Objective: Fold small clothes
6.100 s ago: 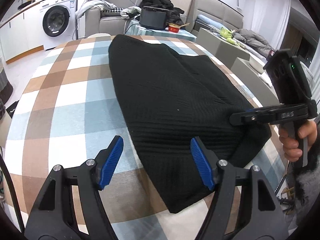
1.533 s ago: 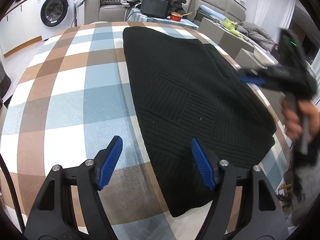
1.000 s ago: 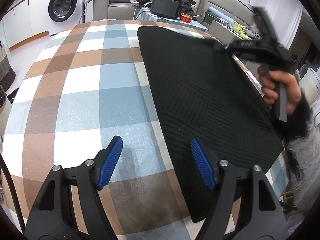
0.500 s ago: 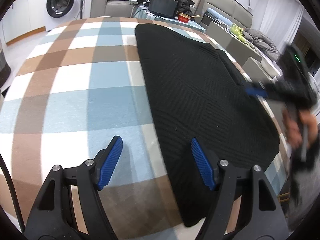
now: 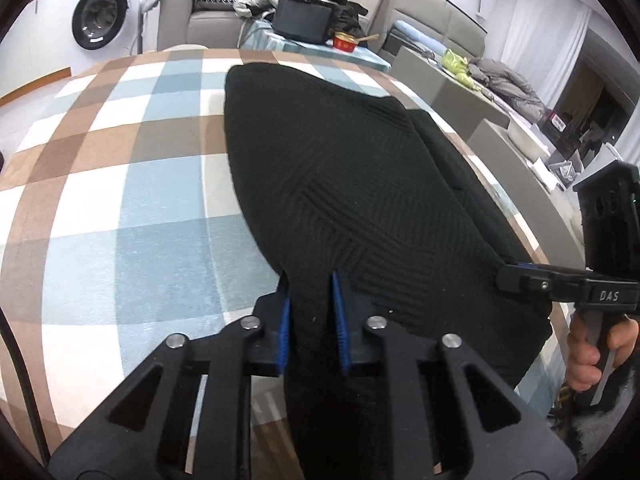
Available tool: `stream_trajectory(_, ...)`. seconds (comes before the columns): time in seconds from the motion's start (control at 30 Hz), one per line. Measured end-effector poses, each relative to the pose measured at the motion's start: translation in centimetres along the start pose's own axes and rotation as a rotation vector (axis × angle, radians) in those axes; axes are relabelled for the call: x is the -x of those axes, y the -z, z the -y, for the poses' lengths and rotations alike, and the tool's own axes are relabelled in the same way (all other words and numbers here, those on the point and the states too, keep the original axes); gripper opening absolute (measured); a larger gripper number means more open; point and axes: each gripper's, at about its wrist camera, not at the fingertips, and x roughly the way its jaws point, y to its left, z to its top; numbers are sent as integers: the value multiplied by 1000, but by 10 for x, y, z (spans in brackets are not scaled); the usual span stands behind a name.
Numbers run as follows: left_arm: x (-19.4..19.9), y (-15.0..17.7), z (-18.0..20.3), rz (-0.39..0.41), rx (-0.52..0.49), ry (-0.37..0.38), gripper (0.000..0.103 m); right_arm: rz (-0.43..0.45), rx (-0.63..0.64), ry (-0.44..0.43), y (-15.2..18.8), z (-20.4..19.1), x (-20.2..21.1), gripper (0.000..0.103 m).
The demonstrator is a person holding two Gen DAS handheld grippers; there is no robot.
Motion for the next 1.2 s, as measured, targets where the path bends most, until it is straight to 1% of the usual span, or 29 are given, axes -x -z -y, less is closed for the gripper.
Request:
stream_trajectory(0.13, 9, 5, -8, 18, 15, -18, 11, 7, -4, -21, 0, -6, -10, 52)
stream_trajectory(0.27, 22, 13, -19, 17, 20, -47, 11, -15, 20, -52, 2, -20, -22, 52)
stream_trajectory(0.37, 28, 15, -25, 7, 40, -51, 17, -19, 31, -47, -1, -23, -26, 53)
stream_trajectory(0.47, 34, 15, -27, 7, 55, -57, 25, -14, 9, -52, -4, -19, -26, 53)
stream_trajectory(0.5, 36, 15, -26, 10, 53, -65, 29, -10, 17, -46, -3, -20, -25, 53)
stream_trajectory(0.53, 38, 16, -27, 15, 51, -72, 35, -3, 38, -31, -4, -25, -27, 50)
stream_trajectory(0.57, 40, 16, -27, 21, 50, -75, 36, -3, 61, -17, -4, -29, -30, 40)
stream_trajectory(0.6, 42, 17, -27, 23, 51, -74, 37, -11, 88, -5, -4, -33, -36, 33)
stream_trajectory(0.63, 43, 17, -26, 24, 52, -72, 37, -23, 117, 28, -4, -38, -42, 20)
stream_trajectory(0.67, 45, 16, -25, 27, 52, -71, 37, -21, 145, 52, -4, -42, -43, 16)
stream_trajectory(0.73, 51, 14, -20, 34, 48, -68, 37, -6, 177, 62, -6, -50, -36, 12)
stream_trajectory(0.8, 57, 10, -14, 51, 42, -63, 37, 42, 201, 66, -11, -55, -13, 12)
stream_trajectory(0.87, 65, 7, -6, 65, 26, -59, 37, 107, 228, 97, -11, -61, 18, 11)
stream_trajectory(0.9, 67, 6, -1, 71, 15, -57, 40, 122, 234, 113, -9, -60, 27, 11)
stream_trajectory(0.93, 67, 7, 3, 75, 3, -57, 47, 135, 237, 158, -4, -56, 35, 11)
stream_trajectory(0.97, 66, 7, 7, 75, -1, -57, 49, 136, 227, 199, 0, -49, 37, 11)
stream_trajectory(1.0, 63, 8, 10, 70, -4, -53, 51, 103, 190, 245, 6, -31, 31, 12)
stream_trajectory(1.03, 58, 10, 12, 53, -7, -46, 51, 70, 158, 258, 9, -21, 23, 12)
stream_trajectory(1.07, 53, 12, 16, 31, -12, -40, 51, 33, 114, 257, 12, -6, 14, 13)
stream_trajectory(1.1, 47, 15, 18, 12, -18, -36, 51, 17, 94, 243, 14, 1, 10, 13)
stream_trajectory(1.13, 41, 18, 20, -9, -27, -39, 51, 18, 77, 205, 14, 6, 9, 14)
stream_trajectory(1.17, 36, 20, 22, -24, -37, -43, 51, 21, 62, 171, 12, 9, 13, 19)
stream_trajectory(1.2, 33, 23, 24, -36, -46, -46, 51, 12, 53, 146, 8, 11, 15, 21)
